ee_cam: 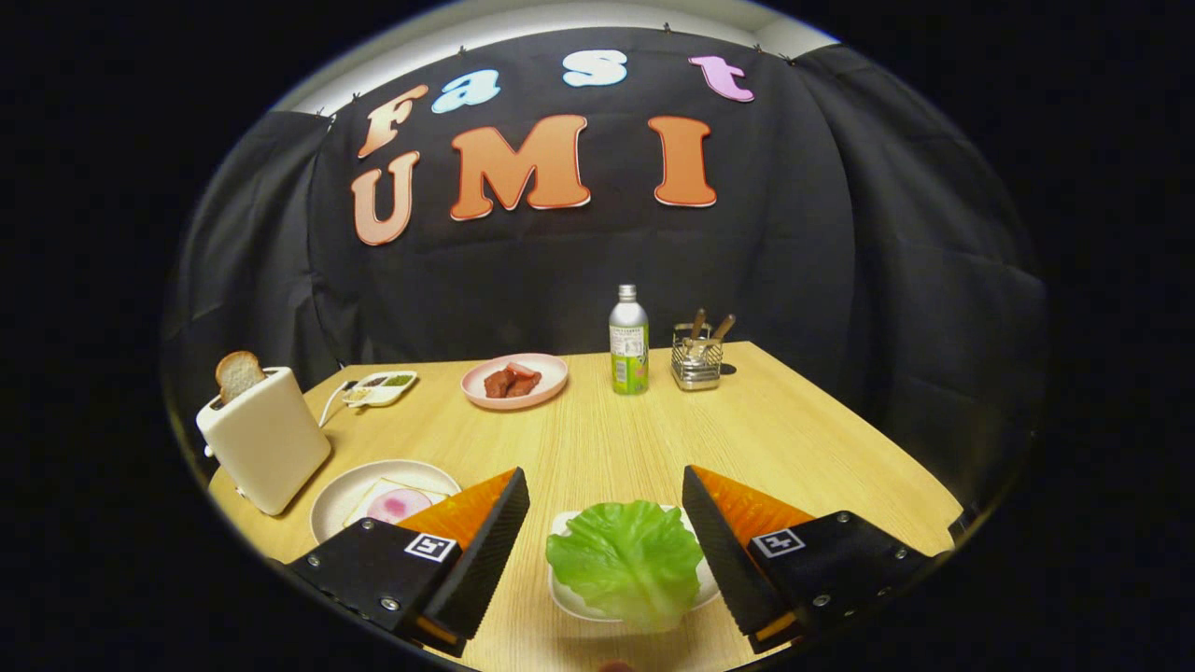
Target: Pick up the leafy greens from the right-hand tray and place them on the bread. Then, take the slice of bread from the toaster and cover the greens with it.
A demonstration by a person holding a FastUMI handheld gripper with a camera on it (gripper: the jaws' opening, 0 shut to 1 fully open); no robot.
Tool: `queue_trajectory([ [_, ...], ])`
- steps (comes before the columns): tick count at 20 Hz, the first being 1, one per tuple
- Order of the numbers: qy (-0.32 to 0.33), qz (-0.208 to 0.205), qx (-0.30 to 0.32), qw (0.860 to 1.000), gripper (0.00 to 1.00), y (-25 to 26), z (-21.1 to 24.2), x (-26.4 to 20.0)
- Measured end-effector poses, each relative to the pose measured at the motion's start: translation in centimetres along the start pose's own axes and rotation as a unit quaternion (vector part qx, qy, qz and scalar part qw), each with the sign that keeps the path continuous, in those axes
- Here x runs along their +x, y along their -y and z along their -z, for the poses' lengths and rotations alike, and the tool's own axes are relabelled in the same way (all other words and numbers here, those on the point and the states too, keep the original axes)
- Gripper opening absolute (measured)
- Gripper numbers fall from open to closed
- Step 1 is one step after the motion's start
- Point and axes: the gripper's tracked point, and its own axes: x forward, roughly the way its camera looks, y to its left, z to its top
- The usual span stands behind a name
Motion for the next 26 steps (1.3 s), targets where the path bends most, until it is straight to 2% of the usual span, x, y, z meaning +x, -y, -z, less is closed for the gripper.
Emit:
queue_trajectory([
  [7, -0.054, 0.010, -0.016, 0.998, 0.99, 0.6, 3.7, 1.3],
  [18, -0.116, 0.021, -0.037, 0.992, 0.99, 0.7, 7.2, 1.9],
  [26, -0.147, 0.021, -0.026, 0.989, 0.99, 0.8, 8.9, 2.4],
])
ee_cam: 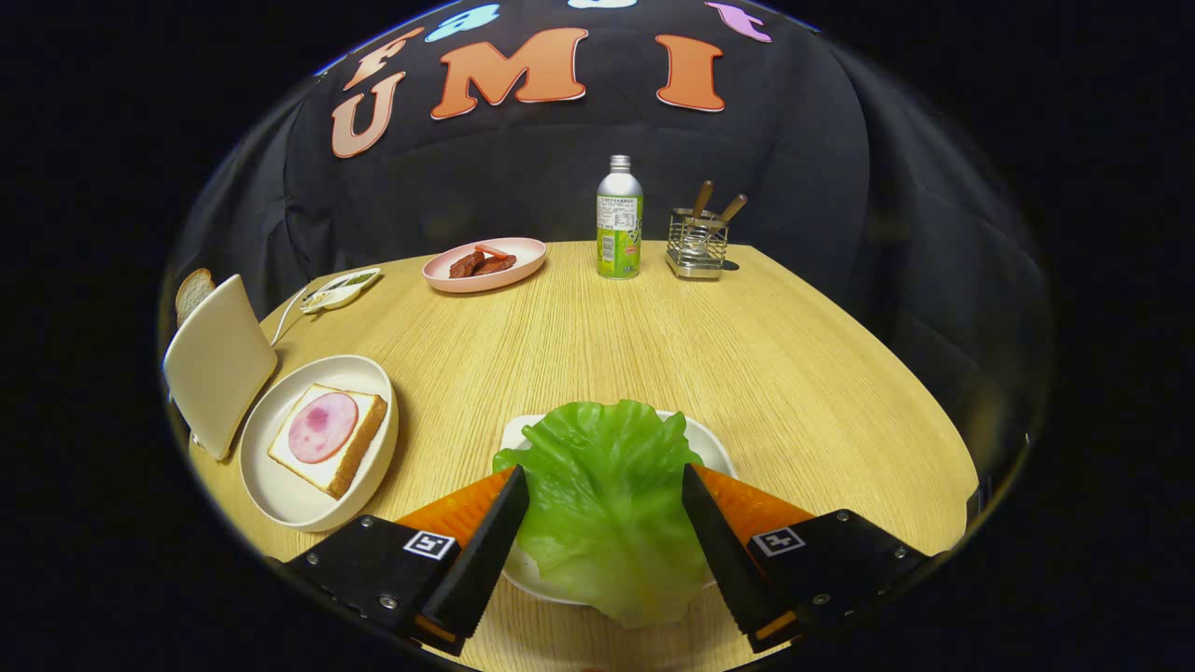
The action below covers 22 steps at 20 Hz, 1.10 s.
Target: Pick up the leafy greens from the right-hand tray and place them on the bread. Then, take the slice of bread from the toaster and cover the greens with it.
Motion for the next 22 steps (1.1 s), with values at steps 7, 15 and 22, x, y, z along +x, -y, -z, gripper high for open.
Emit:
queue_trajectory([
  [7, -0.010, 0.009, 0.014, 1.000, 0.90, 0.4, 0.7, 0.6],
  [15, -0.008, 0.030, 0.029, 0.999, 0.40, 1.3, 0.5, 0.7],
  [22, 0.010, 0.038, 0.020, 0.999, 0.04, 0.7, -1.5, -0.6],
])
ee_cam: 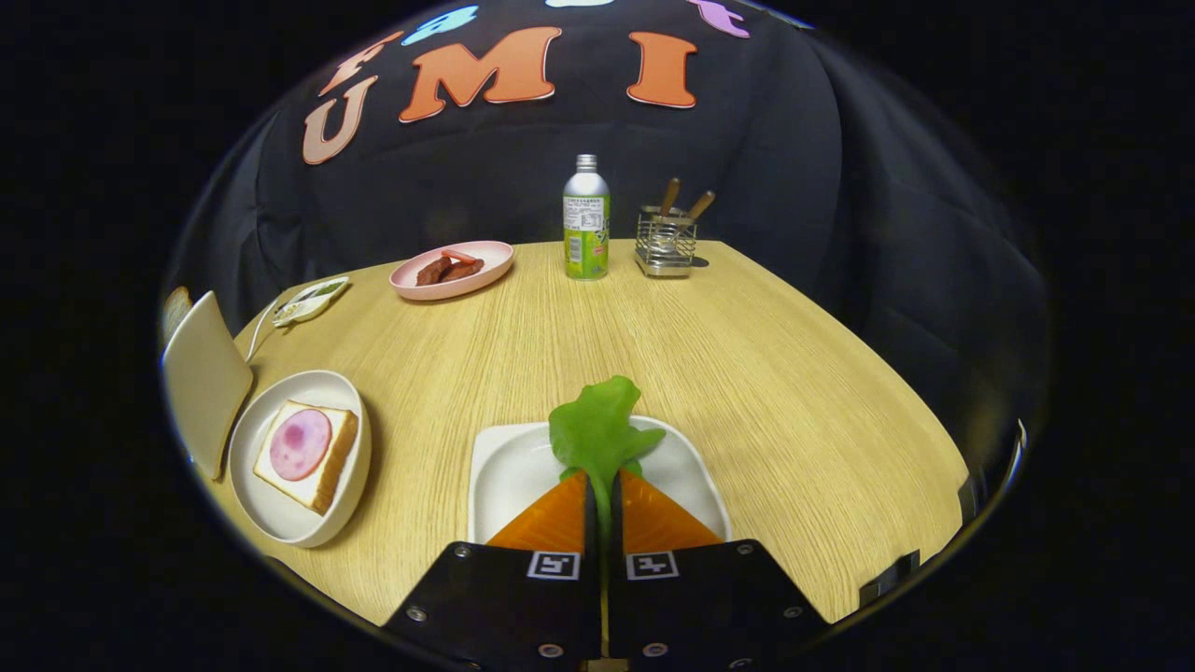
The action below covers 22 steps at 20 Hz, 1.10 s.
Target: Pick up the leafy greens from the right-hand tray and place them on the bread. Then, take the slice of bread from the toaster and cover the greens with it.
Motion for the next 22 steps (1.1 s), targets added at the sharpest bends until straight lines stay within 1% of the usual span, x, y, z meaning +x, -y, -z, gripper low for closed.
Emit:
queue_trajectory([
  [6, 0.027, -0.030, -0.033, 0.999, 0.04, -3.6, -2.3, -2.1],
  [10, 0.038, -0.053, -0.043, 0.997, 0.04, -6.5, -3.4, -3.2],
  [14, 0.040, -0.082, -0.053, 0.994, 0.04, -9.8, -3.8, -4.2],
  [22, 0.041, -0.126, -0.078, 0.988, 0.04, -16.5, -4.0, -5.0],
])
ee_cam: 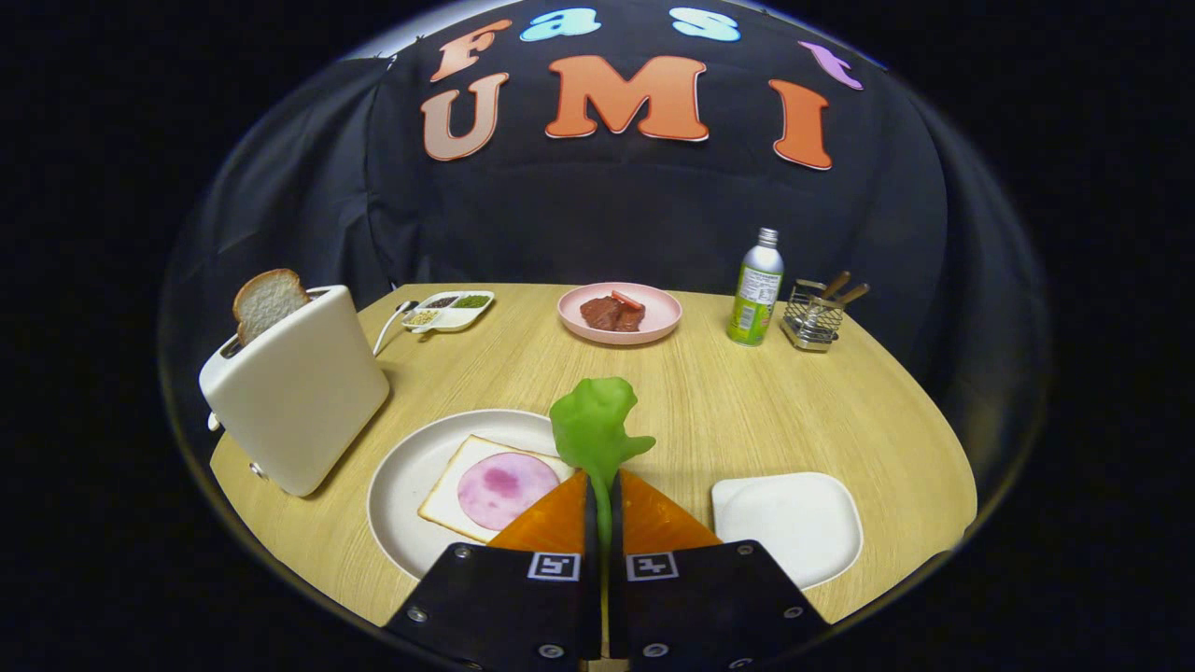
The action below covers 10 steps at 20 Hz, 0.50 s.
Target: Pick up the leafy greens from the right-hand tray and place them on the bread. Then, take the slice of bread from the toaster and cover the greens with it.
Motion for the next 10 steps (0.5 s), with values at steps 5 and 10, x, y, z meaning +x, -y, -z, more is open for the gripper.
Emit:
queue_trajectory([
  [5, -0.004, -0.024, -0.009, 1.000, 0.04, -3.5, 0.1, 1.3],
  [10, -0.015, -0.040, -0.019, 0.999, 0.04, -5.8, 0.8, 2.9],
])
